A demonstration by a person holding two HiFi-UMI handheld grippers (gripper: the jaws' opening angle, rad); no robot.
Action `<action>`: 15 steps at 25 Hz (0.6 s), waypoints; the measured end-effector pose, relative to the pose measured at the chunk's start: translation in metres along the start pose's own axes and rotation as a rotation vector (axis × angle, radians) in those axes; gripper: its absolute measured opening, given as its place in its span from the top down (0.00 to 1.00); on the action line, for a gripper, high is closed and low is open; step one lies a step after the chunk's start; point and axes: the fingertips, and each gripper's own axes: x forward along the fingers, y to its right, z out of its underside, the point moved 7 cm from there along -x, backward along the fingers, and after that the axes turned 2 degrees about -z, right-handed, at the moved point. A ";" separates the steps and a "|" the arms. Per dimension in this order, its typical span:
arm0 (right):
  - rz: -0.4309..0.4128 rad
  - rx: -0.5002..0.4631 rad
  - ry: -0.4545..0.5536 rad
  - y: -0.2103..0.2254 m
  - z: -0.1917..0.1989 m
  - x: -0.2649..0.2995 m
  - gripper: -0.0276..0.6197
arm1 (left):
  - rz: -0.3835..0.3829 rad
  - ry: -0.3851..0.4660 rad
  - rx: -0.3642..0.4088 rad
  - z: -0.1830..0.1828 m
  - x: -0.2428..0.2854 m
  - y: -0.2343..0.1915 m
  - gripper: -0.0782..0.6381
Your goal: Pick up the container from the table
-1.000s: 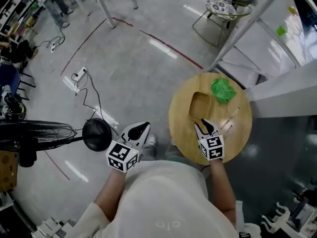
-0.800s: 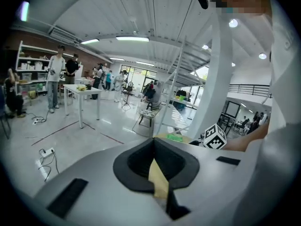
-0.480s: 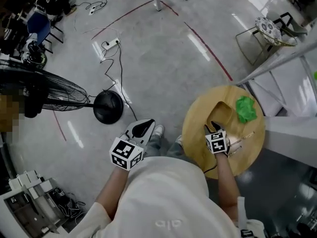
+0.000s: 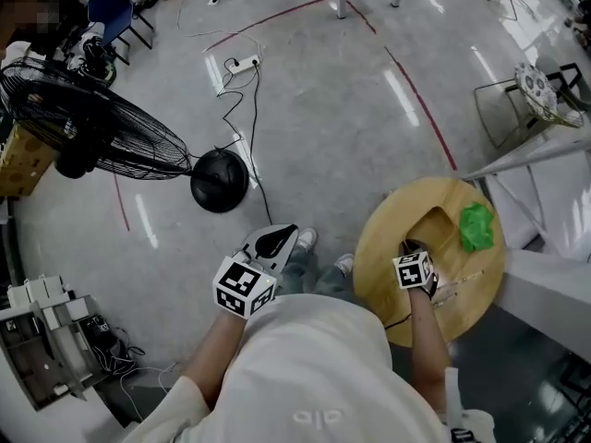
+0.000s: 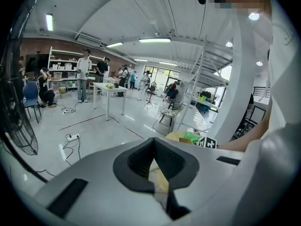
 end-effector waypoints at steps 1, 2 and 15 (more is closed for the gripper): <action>0.003 -0.007 -0.004 0.000 -0.002 0.002 0.88 | -0.008 0.002 -0.004 0.002 -0.002 -0.003 0.87; 0.004 -0.007 -0.003 0.000 -0.004 0.003 0.88 | -0.016 0.005 -0.008 0.003 -0.004 -0.006 0.87; -0.040 -0.006 0.211 -0.033 -0.096 -0.035 0.91 | -0.076 0.093 -0.025 -0.010 -0.027 -0.042 0.87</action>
